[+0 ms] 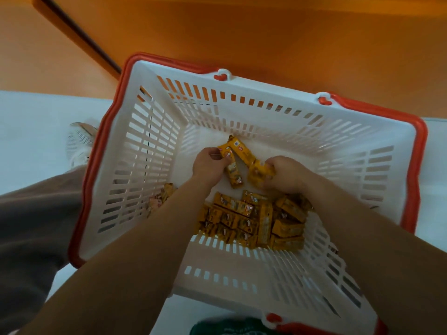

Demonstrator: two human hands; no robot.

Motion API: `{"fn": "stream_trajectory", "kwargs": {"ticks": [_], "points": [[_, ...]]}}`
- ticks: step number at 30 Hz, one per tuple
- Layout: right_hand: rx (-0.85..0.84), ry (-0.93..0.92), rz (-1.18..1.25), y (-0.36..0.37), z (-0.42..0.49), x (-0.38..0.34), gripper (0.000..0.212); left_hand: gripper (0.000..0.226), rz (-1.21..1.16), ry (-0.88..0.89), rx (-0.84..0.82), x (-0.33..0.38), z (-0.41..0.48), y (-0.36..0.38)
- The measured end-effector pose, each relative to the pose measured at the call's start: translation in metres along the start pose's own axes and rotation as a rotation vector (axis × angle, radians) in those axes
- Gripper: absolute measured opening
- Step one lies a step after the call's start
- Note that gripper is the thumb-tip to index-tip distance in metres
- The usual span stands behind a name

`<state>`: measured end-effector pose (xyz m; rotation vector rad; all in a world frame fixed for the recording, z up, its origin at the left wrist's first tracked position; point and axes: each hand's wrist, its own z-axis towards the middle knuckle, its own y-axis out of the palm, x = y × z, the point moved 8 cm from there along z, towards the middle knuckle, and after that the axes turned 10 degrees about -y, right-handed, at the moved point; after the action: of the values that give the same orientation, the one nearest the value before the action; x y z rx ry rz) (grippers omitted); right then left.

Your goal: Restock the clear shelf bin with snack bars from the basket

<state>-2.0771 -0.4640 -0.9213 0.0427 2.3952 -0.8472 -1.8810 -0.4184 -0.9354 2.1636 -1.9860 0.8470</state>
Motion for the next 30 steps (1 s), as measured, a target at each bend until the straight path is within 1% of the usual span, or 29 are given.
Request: {"fn": "stream_trajectory", "kwargs": {"ticks": [3,4,5,8,10,12,16,19,21,24,27,30], "points": [[0.440,-0.063,0.346,-0.031,-0.017,-0.003,0.021,0.044,-0.033,-0.019,-0.005,0.001,0.002,-0.003],[0.528,-0.092,0.408,-0.036,-0.020,-0.008,0.021,0.044,-0.033,-0.027,-0.009,0.002,0.001,-0.003],[0.554,-0.108,0.420,-0.036,-0.018,-0.013,0.025,0.044,-0.035,-0.030,-0.014,0.002,0.001,-0.002],[0.461,-0.100,0.354,-0.023,0.002,-0.023,0.042,0.041,-0.102,-0.064,-0.051,0.001,-0.002,0.003],[0.408,-0.046,0.375,-0.013,0.013,-0.022,0.045,0.042,-0.189,-0.102,-0.095,0.000,-0.004,0.008],[0.362,-0.001,0.498,-0.001,0.020,-0.020,0.042,0.044,-0.260,-0.115,-0.114,0.002,-0.004,0.011],[0.315,0.097,0.732,0.019,0.021,-0.017,0.038,0.039,-0.265,-0.100,-0.122,0.004,-0.006,0.011],[0.337,0.114,0.938,0.027,0.014,-0.021,0.032,0.042,-0.176,-0.086,-0.081,0.010,-0.008,0.007],[0.363,0.097,1.049,0.028,0.005,-0.030,0.025,0.034,-0.129,-0.059,-0.055,0.016,-0.015,0.001],[0.354,0.082,1.225,0.029,-0.008,-0.043,0.024,0.036,-0.100,-0.042,-0.106,0.020,-0.027,-0.001],[0.356,0.079,1.315,0.017,-0.022,-0.060,0.022,0.052,-0.170,-0.083,-0.190,0.023,-0.049,-0.004],[0.388,0.021,1.335,-0.006,-0.039,-0.079,0.026,0.048,-0.258,-0.029,-0.209,0.034,-0.075,-0.013]]}}
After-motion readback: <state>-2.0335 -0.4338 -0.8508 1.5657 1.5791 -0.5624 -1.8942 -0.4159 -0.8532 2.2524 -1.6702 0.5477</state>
